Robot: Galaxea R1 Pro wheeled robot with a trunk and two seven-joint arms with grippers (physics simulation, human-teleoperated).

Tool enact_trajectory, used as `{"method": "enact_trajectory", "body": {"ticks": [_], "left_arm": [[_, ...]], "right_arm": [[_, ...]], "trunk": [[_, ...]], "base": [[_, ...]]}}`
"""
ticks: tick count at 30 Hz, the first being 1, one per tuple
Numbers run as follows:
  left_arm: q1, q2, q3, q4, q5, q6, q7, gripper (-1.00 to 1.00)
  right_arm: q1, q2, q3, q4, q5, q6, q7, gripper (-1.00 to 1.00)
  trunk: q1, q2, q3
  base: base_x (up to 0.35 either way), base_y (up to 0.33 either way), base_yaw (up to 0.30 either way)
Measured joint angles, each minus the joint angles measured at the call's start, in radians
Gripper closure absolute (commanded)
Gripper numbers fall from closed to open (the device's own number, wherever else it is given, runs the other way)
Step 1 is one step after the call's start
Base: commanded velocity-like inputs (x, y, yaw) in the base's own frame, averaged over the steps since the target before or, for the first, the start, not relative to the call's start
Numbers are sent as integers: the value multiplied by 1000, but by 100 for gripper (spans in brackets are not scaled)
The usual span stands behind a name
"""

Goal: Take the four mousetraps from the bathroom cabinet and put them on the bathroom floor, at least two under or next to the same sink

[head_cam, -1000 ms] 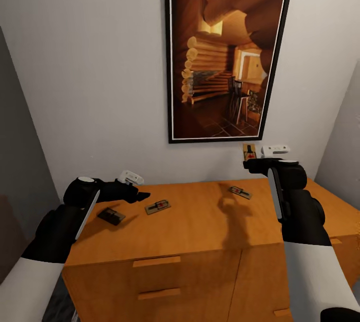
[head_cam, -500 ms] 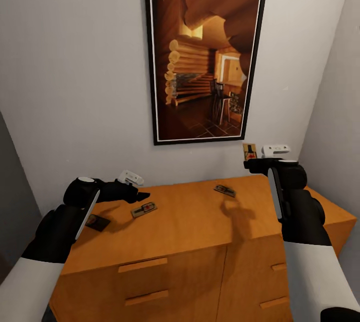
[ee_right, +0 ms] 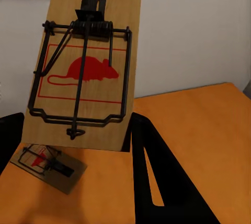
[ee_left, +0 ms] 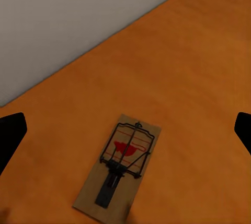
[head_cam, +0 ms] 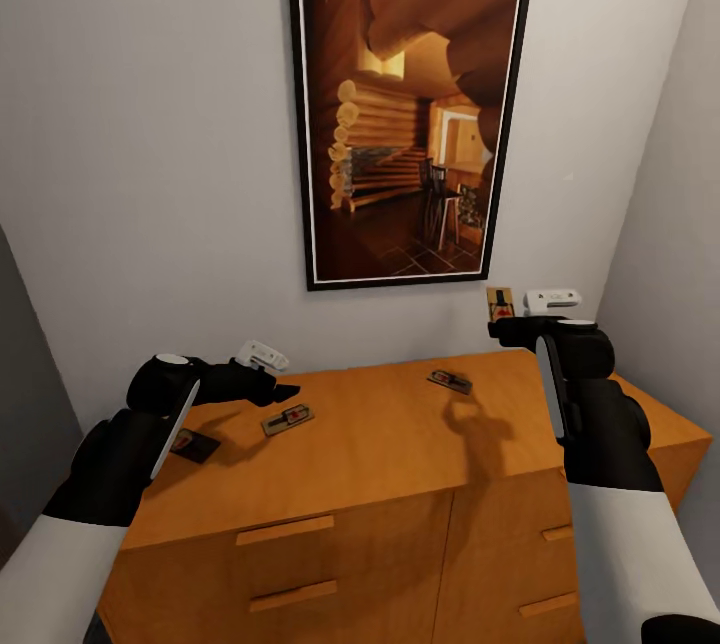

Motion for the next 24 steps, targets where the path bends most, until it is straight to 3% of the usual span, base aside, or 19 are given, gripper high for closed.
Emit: {"method": "enact_trajectory", "body": {"ticks": [9, 24], "left_arm": [[0, -1, 2, 1, 0, 2, 0, -100], [0, -1, -1, 3, 5, 1, -1, -100]], "right_arm": [[0, 0, 0, 0, -1, 0, 0, 100], [0, 0, 0, 0, -1, 0, 1, 100]], "trunk": [[0, 0, 0], [0, 0, 0]], "base": [[14, 29, 0], [149, 206, 0]]}}
